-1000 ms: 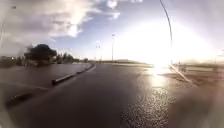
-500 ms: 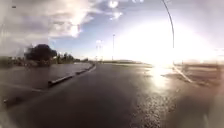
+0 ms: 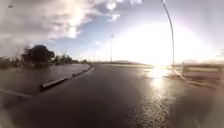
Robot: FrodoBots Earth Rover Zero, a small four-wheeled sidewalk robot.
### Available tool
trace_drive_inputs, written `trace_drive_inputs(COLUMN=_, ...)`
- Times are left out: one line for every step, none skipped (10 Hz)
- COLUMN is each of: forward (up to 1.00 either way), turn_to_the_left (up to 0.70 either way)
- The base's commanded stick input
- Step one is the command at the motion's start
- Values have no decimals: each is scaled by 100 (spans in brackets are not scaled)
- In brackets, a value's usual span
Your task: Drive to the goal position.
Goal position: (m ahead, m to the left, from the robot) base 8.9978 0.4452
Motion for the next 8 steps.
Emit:
trace_drive_inputs(forward=70, turn_to_the_left=-2)
trace_drive_inputs(forward=70, turn_to_the_left=-1)
trace_drive_inputs(forward=70, turn_to_the_left=0)
trace_drive_inputs(forward=70, turn_to_the_left=0)
trace_drive_inputs(forward=70, turn_to_the_left=0)
trace_drive_inputs(forward=70, turn_to_the_left=0)
trace_drive_inputs(forward=70, turn_to_the_left=0)
trace_drive_inputs(forward=70, turn_to_the_left=0)
